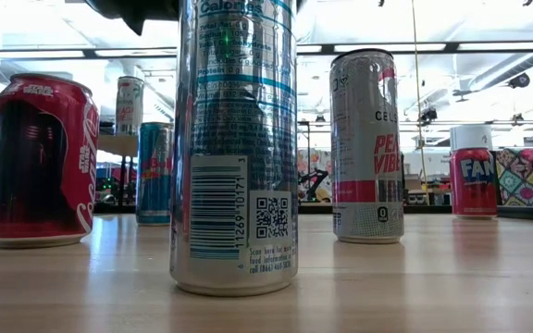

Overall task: Place canned beverage on shelf
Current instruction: Put the blue soda can on the shelf

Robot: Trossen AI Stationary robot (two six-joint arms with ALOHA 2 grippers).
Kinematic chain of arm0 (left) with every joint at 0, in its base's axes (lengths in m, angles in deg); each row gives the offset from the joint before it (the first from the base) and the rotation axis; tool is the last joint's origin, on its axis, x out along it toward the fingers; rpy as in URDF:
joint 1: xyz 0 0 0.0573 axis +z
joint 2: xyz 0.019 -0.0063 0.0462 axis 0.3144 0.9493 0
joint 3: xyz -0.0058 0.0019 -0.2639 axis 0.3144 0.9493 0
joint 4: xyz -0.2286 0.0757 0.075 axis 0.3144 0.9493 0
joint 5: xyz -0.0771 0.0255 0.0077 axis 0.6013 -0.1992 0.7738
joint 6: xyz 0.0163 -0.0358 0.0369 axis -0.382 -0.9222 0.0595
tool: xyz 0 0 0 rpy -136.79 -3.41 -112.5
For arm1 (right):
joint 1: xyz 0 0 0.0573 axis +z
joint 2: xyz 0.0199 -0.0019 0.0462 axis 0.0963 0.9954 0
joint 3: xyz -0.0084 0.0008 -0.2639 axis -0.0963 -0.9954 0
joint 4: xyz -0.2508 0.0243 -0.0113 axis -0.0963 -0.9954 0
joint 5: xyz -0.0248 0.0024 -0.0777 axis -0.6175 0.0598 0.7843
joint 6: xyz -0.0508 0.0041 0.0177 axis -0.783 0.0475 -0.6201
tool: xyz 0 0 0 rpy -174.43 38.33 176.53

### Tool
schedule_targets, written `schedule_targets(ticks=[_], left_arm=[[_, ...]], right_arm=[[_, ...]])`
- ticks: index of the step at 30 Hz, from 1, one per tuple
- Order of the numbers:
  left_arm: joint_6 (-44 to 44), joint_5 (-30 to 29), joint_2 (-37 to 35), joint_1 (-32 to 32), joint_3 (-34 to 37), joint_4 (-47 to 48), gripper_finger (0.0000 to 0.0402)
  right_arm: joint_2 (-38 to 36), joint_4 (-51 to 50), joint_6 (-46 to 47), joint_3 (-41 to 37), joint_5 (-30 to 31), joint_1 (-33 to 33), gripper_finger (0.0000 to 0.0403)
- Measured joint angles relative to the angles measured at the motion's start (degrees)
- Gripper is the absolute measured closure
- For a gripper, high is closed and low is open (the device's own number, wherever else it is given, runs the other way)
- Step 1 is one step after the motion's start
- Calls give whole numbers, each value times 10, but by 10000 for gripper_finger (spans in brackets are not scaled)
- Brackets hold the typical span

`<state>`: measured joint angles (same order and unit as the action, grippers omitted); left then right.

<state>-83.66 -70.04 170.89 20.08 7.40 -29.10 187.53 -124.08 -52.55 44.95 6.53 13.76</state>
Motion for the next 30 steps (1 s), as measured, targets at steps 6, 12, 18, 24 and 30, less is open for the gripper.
schedule_targets(ticks=[6, 12, 18, 24, 30], left_arm=[[2, -14, -9, 0, 0, -2, 188], [4, -33, -23, 0, 1, -3, 188], [11, -48, -43, 2, 3, 1, 188], [8, -50, -59, 3, 3, 10, 188], [17, -55, -85, 3, 3, 13, 188]], right_arm=[[-3, 3, 3, 1, 19, 0, 101], [-3, 4, 3, 8, 41, 0, 106], [-9, 3, 9, 23, 45, -1, 102], [-13, -2, 22, 51, 60, 0, 104], [-16, -3, 58, 87, 101, -1, 100]])
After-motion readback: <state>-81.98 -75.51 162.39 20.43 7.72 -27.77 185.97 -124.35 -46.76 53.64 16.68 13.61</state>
